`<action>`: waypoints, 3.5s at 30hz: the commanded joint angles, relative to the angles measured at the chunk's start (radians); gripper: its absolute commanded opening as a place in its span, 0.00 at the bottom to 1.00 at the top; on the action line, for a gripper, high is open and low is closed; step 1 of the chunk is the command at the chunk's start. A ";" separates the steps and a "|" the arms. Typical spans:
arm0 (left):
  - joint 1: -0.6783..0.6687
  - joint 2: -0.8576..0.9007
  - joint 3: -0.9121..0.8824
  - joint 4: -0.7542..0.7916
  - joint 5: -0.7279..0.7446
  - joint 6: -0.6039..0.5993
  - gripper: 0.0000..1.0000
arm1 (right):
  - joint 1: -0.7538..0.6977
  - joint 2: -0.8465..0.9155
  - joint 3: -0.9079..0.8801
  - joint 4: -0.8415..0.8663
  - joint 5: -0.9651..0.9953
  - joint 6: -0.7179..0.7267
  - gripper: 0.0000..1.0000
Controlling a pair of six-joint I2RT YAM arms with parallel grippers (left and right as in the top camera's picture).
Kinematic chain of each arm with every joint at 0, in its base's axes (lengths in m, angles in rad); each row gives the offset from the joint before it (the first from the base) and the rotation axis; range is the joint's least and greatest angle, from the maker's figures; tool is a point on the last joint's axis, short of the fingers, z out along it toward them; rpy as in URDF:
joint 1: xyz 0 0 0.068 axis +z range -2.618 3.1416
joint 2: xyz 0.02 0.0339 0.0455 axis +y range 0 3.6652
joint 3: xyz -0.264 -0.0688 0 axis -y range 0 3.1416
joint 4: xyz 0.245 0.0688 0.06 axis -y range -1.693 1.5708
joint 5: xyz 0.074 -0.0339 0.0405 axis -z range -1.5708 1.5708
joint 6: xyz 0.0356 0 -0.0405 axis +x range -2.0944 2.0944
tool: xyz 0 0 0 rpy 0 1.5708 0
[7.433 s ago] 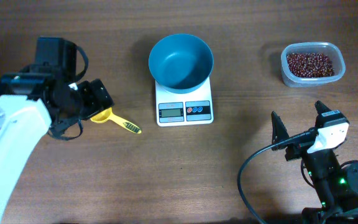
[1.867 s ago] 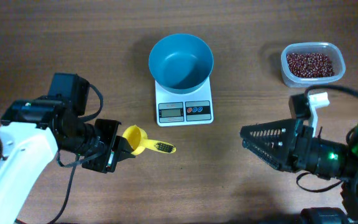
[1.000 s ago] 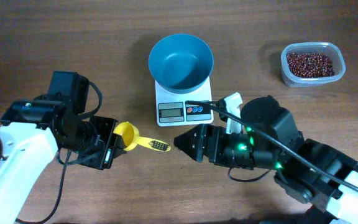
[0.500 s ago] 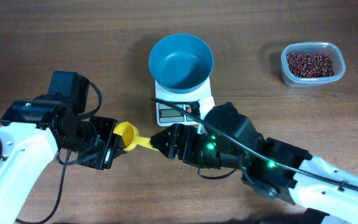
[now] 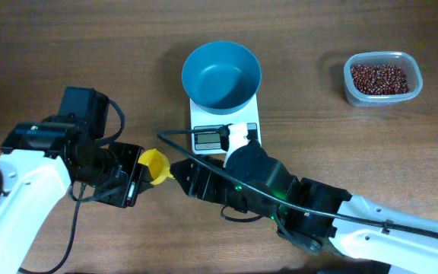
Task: Scoop item into bowl and weigh 50g on scale
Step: 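Close the right gripper on the scoop handle, then release the scoop from the left gripper and carry it right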
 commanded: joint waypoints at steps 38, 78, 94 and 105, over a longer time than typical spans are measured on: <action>-0.002 0.000 -0.001 -0.064 -0.014 0.049 0.00 | 0.006 0.006 0.017 -0.001 -0.105 -0.130 0.07; -0.311 -0.114 0.133 0.269 0.072 0.587 0.44 | -0.153 -1.124 0.302 -1.419 0.612 -0.418 0.04; -0.477 -0.112 0.132 0.274 -0.150 0.587 0.99 | -0.151 -0.989 0.588 -1.645 0.753 -0.400 0.04; -0.477 -0.112 0.132 0.274 -0.153 0.587 0.99 | -0.151 -0.644 0.866 -1.790 0.893 -0.504 0.04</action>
